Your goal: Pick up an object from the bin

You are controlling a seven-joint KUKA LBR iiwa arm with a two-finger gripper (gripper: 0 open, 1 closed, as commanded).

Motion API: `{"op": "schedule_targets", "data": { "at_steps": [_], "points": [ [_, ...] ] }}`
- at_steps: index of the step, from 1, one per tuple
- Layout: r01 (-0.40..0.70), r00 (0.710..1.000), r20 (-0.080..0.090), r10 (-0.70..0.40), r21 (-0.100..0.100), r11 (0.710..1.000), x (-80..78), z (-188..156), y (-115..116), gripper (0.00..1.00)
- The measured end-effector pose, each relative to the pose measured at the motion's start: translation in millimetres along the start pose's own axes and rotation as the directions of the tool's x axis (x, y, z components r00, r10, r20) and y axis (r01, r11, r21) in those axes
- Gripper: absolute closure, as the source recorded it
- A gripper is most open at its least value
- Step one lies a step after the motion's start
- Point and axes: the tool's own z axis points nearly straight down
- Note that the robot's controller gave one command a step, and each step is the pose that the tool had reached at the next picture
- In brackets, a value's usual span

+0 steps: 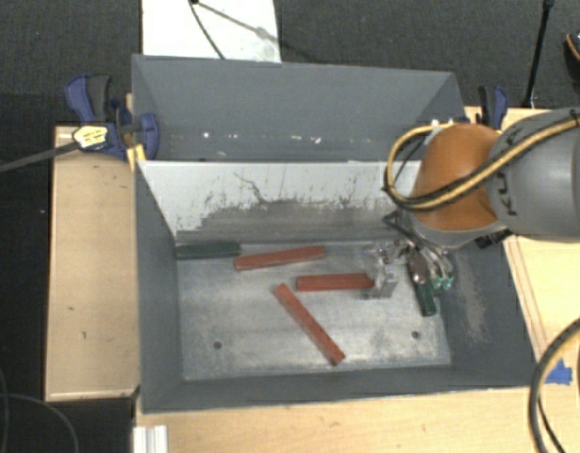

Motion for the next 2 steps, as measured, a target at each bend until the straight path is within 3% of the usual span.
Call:
{"op": "schedule_targets", "data": {
  "at_steps": [1,2],
  "points": [
    [0.006,1.0,0.007,-0.006,0.001,1.0,-5.9,-121,25,1.0],
    [0.017,1.0,0.008,-0.017,0.0,1.0,11.1,-200,47,1.0]
  ]
}}
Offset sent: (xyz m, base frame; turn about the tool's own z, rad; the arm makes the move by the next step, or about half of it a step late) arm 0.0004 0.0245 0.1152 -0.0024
